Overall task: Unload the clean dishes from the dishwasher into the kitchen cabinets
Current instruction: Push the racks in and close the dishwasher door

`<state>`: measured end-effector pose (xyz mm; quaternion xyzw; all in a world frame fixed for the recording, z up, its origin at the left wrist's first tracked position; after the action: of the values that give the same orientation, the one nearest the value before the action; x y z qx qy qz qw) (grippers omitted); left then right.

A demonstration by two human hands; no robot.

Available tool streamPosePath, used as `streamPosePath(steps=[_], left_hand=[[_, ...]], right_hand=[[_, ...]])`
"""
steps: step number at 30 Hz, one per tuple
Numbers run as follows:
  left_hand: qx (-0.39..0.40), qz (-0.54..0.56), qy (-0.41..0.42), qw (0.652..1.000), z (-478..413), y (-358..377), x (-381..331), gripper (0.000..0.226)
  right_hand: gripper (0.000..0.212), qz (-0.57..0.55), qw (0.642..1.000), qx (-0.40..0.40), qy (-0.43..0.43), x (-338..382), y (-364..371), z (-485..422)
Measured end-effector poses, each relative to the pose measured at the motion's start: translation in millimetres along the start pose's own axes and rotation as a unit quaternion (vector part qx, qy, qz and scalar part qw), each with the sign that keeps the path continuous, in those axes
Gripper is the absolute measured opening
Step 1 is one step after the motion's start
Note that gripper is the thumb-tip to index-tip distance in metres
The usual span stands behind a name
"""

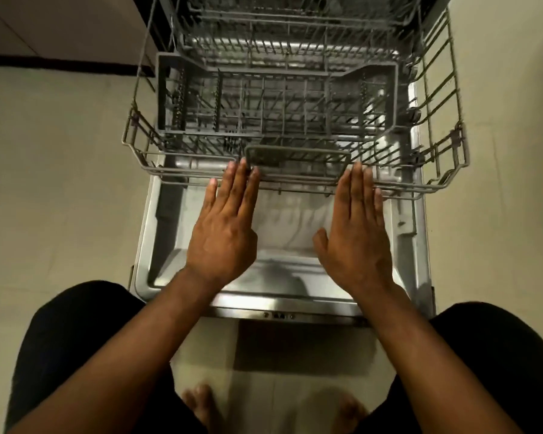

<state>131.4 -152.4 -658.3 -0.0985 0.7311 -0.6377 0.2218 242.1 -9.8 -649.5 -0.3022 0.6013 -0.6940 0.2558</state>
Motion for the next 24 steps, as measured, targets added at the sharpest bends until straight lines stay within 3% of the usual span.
streamPosePath(steps=[24], left_hand=[[-0.021,-0.030,-0.013,0.999,-131,-8,57,0.096]], right_hand=[[0.087,-0.011,0.999,-0.040,-0.010,19,-24,-139]])
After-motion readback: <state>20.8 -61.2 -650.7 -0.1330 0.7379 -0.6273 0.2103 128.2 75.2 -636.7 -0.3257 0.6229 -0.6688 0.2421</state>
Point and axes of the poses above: each hand's wrist, its own z-axis away from the middle knuckle, its own y-axis out of the palm, x = y × z, the point moved 7 cm from there along -z, towards the middle knuckle, and after that the axes turned 12 degrees about y, right-handed, at the moved point
